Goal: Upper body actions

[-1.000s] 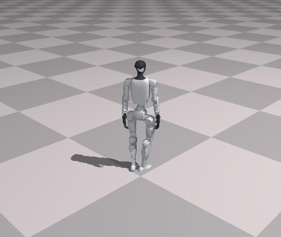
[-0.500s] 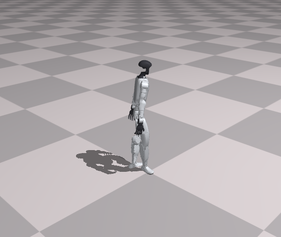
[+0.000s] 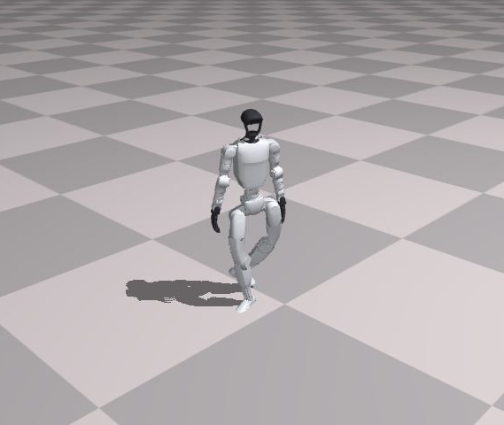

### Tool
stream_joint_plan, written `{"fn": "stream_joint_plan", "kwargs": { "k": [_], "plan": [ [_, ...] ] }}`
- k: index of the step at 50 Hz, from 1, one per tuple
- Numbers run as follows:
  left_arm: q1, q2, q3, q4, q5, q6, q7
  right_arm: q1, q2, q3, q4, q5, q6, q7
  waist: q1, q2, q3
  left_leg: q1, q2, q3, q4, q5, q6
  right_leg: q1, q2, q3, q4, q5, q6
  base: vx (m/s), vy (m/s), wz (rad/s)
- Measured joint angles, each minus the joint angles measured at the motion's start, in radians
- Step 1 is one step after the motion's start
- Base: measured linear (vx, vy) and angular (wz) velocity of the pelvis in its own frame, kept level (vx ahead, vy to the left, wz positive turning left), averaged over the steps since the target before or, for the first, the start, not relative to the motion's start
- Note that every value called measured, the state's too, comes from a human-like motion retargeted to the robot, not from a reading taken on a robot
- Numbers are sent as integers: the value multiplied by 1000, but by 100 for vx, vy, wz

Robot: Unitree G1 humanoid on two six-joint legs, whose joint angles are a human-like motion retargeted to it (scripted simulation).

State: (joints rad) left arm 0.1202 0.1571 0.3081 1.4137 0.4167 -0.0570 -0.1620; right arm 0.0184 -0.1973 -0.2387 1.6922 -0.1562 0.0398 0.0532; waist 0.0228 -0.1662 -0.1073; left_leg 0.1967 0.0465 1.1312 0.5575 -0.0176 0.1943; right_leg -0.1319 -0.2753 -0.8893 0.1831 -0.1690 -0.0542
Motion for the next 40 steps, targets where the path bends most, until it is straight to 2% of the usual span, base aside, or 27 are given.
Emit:
{"fn": "stream_joint_plan", "kwargs": {
  "k": [3,5,8,10,12,16,18,19,20,22,25,28,32,35,40],
  "plan": [
    [0,-1,16,-8,-22,6,-19,-23,12,29,-27,-47,12,13,40,-4,44,-115,37,-236,221,-21,-24,-1,15,153,-1,12,-18,9,-14,-252],
    [-4,-9,29,6,-43,11,-16,-34,22,55,-68,-79,9,27,59,16,68,-239,-1,-438,297,-21,-73,7,51,231,-28,34,-29,-2,-1,-244],
    [-11,-19,41,32,-63,20,-17,-49,32,102,-138,-117,-6,49,50,35,85,-300,20,-493,279,-61,-35,8,70,309,-46,58,-34,3,2,-184],
    [-13,-22,39,43,-61,25,-24,-55,39,126,-178,-142,-15,57,40,43,88,-319,38,-487,204,-100,-7,5,75,351,-51,70,-33,11,3,-159],
    [-14,-26,28,51,-50,28,-23,-54,47,139,-207,-164,-20,61,48,61,88,-355,4,-564,77,-113,-17,5,99,392,-61,82,-33,11,6,-165],
    [-26,-34,-7,61,-32,33,-10,-44,57,150,-222,-172,-25,68,108,121,111,-389,-103,-934,-222,-70,-123,42,186,472,-79,91,-38,20,7,-181],
    [-35,-41,-23,60,-29,34,-11,-40,57,147,-210,-171,-23,70,139,151,126,-369,-134,-1112,-354,7,-180,67,226,522,-68,81,-40,26,9,-154],
    [-33,-47,-27,57,-28,33,-13,-34,55,145,-200,-173,-21,70,141,160,126,-358,-142,-1143,-396,54,-179,77,236,544,-59,73,-36,31,10,-108],
    [-28,-53,-31,54,-27,31,-16,-25,54,145,-189,-177,-18,70,138,166,122,-349,-147,-1151,-427,101,-162,87,240,565,-50,64,-32,36,18,0],
    [-33,-66,-26,48,-24,29,-35,-25,47,137,-160,-191,-5,68,41,177,98,-344,-107,-999,-378,51,-139,86,228,526,-23,36,-21,32,21,78],
    [-54,-75,-31,39,-23,28,-42,-12,52,118,-142,-169,2,44,-6,183,108,-313,-151,-1123,-419,72,-132,110,231,503,-20,26,-12,17,9,21],
    [-74,-73,-44,32,-24,17,-45,0,48,115,-121,-132,-8,53,51,170,132,-274,-154,-1057,-437,68,-116,124,229,572,-5,28,0,25,11,-103],
    [-65,-65,-25,46,-27,7,-15,5,52,123,-123,-183,3,54,80,157,108,-243,-152,-980,-483,57,-105,89,242,625,27,1,4,17,6,-119],
    [-60,-46,3,90,-57,10,4,-15,61,152,-159,-226,-4,56,45,155,128,-207,-141,-915,-520,59,-100,96,232,566,32,-29,8,-3,-8,-91],
    [-37,-3,36,216,-59,51,38,-26,66,202,-241,-330,-47,77,16,144,109,-202,-114,-801,-544,34,-95,54,226,536,37,-67,12,-4,-13,-143]
  ]
}}
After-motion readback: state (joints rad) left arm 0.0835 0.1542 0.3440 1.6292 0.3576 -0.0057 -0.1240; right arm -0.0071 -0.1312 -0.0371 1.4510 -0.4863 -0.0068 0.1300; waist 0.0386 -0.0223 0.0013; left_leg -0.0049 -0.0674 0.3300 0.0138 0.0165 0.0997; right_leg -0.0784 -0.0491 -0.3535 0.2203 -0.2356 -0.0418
